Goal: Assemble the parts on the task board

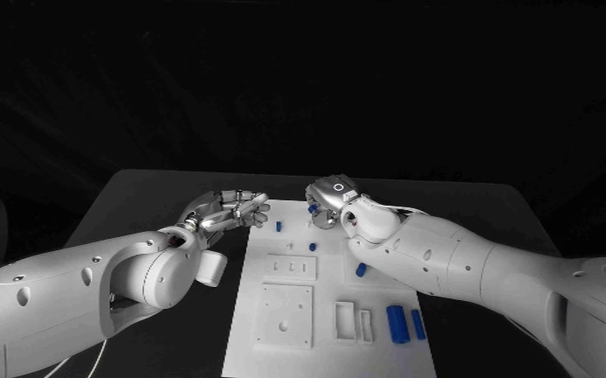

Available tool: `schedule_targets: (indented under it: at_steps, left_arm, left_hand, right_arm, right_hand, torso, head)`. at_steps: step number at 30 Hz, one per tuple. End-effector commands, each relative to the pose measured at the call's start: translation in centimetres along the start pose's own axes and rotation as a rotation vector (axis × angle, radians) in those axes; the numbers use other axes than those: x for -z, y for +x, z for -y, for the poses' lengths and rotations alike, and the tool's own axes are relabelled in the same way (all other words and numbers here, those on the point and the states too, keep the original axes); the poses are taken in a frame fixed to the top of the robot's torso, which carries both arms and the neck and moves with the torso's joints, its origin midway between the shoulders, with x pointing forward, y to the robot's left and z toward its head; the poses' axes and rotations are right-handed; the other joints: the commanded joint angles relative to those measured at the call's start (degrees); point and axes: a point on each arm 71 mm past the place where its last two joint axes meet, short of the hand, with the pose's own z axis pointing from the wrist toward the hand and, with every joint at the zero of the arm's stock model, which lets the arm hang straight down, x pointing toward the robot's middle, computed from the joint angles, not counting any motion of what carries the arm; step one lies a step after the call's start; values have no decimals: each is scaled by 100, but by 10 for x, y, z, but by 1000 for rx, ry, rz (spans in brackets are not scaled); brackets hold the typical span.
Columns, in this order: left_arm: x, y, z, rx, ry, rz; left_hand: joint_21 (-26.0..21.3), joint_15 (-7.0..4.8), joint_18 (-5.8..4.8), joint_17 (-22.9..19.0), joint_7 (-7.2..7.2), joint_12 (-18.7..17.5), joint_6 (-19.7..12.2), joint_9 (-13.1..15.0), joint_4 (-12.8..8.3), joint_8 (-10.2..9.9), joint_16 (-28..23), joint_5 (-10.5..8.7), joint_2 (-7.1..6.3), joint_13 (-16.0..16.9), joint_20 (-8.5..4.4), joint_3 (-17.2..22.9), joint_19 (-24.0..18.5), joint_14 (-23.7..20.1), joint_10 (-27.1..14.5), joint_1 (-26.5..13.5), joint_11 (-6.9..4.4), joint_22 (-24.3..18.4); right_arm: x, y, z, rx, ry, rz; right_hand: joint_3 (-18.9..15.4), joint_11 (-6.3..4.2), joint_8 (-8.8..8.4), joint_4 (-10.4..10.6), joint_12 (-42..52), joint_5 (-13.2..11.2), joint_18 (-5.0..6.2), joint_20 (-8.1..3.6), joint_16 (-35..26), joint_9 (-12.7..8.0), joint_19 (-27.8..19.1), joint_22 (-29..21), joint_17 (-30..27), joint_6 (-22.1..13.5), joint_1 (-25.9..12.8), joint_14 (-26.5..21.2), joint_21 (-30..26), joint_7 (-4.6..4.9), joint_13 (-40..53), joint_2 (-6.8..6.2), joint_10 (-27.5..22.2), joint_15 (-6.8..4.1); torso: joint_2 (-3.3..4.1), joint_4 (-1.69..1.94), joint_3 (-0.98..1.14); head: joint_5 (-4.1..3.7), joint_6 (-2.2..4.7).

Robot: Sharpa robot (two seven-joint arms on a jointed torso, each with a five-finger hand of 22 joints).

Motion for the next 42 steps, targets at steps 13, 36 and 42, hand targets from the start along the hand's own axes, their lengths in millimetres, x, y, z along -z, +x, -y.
schedule_targets:
  at_steps: [13,36,42]
  left_arm:
    - [-1,3,2,5,13,-13]
    - [3,-7,3,2,13,9]
    - [3,-9,4,0,16,15]
  left_hand:
    - [-18,22,72,6,76,-37,17,-12,13,25,-40,-25,9,-1,-12,-42,0,0,-2,64,-1,91]
    - [-18,22,72,8,76,-39,17,-16,11,26,-42,-23,12,-1,-12,-46,2,2,0,70,-1,91]
    - [-18,20,73,10,73,-34,26,-17,10,33,-42,-21,23,2,-13,-45,4,5,13,80,-3,91]
  right_arm:
    - [-2,2,3,-66,27,-9]
    - [31,-44,58,-244,76,90]
    - [48,-48,97,-303,128,29]
  right_hand:
    - [-151,234,-360,144,-424,10,669,29,58,-104,-74,108,-38,-559,-62,-138,71,268,-1,-377,-567,79]
    - [-307,207,-437,499,161,18,669,67,113,-145,-103,82,-117,-833,100,-211,-1,391,-297,-743,-506,54]
    - [-556,-93,-465,568,1179,1,669,-109,129,-155,76,77,-119,-829,31,-194,62,182,588,-713,402,-266]
  torso:
    - [18,6,-18]
    - [25,-102,-13]
    - [7,-172,12]
  head:
    - [25,15]
    - [93,83]
    - [141,114]
